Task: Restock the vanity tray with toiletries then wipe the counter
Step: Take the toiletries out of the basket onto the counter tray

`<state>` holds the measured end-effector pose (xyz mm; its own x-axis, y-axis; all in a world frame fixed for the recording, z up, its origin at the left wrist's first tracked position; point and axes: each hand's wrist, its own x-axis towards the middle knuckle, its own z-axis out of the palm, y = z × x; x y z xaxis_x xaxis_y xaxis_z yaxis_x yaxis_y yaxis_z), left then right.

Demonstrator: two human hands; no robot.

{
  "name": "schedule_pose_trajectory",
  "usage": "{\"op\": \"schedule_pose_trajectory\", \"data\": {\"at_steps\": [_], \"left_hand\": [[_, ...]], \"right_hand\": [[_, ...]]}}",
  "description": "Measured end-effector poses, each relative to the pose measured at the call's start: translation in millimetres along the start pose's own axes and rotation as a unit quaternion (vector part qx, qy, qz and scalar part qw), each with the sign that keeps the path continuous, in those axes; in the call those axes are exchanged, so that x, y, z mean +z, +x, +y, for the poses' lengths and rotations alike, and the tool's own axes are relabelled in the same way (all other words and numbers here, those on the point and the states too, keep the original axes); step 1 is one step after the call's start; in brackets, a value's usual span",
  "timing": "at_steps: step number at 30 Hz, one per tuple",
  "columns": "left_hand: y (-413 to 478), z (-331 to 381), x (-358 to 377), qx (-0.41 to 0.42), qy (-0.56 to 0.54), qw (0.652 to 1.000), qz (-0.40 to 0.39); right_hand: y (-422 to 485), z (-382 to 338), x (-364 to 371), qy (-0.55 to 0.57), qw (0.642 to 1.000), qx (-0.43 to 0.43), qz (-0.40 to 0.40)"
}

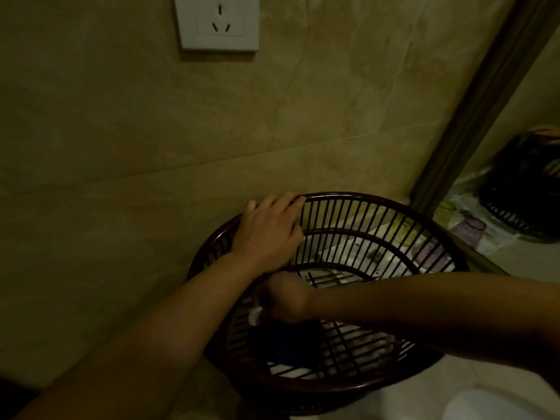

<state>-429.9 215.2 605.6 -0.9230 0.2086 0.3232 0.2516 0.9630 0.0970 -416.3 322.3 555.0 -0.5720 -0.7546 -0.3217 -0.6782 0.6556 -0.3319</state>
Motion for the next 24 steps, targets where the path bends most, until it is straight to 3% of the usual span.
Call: {"op": "schedule_pose_trajectory", "data": {"at_steps": [4,7,10,13,18,24], "left_hand": [[1.2,1.1,-0.6,0.000,-0.001,1.000,-0.011],[-1.5,-1.2,-0.6,-0.003,0.004,1.000,-0.010],[-4.7,-3.0,-0.7,-0.005,0.003,1.000,-0.008],[-5.6,-2.1,-0.2,-0.001,0.007,1.000,-0.005],[-2.1,-1.0,0.8,0.004,0.001,1.000,-0.009],[-0.6,0.9,-0.7,0.012,0.006,1.000,-0.011]], "right_hand": [[-44.4,23.6,-47.1,0.025,1.000,0.015,0.009],[-87.1,40.2,-74.5,0.179,0.979,0.053,0.086],[-131.1,53.5,-96.8,0.301,0.932,0.075,0.187],[-169.9,69.0,-116.4,0.351,0.884,0.094,0.294],[-217.7,102.6,-137.7,0.419,0.763,0.121,0.477],[-221.1,166.4,-114.7,0.503,0.676,0.186,0.505]]}}
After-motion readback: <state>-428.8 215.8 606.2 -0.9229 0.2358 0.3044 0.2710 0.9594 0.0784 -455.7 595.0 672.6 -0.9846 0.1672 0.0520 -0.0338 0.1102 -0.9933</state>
